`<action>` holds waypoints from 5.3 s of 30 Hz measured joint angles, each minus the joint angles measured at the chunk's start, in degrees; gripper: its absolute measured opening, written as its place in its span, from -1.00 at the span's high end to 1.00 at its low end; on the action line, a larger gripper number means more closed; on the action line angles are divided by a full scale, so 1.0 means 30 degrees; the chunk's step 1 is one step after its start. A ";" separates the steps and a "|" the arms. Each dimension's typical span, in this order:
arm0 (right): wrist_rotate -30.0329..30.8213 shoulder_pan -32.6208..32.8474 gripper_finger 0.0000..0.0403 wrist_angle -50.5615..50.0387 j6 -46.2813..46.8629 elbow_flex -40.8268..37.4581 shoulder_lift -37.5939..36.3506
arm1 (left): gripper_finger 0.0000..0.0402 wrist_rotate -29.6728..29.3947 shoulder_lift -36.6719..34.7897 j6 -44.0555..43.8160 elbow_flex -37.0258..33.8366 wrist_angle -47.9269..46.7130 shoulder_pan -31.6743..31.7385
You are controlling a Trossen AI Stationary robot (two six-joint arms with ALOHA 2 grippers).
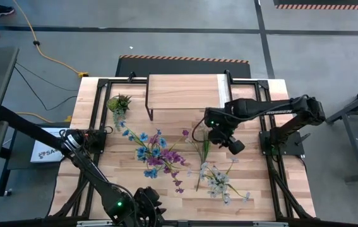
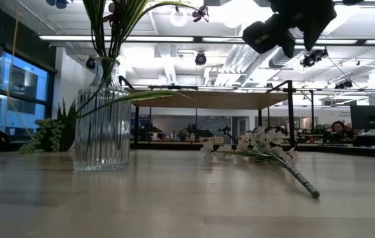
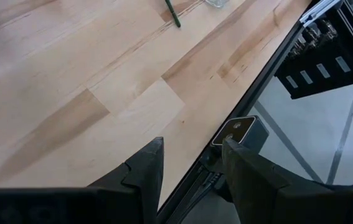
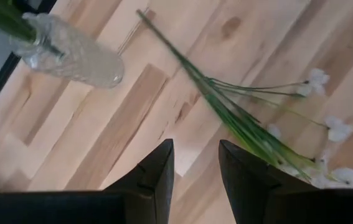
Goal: Pick and place flowers into a vace then onto a shelf
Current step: Put the white flowers into the right transparent vase
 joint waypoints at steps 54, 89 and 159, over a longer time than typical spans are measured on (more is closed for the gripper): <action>-0.3397 0.0840 0.41 1.0788 -0.1063 -0.6376 0.1667 | 0.02 0.0003 -0.0007 -0.0661 0.0000 0.0007 0.0007; -0.1947 0.0621 0.08 1.2390 -0.2315 -0.6376 0.4319 | 0.02 0.0687 -0.0007 -0.1005 0.0000 0.0000 0.0015; 0.3506 0.1457 1.00 0.6070 -0.1988 -0.1892 0.6834 | 0.02 0.1001 -0.0015 -0.1362 0.0000 -0.0073 0.0015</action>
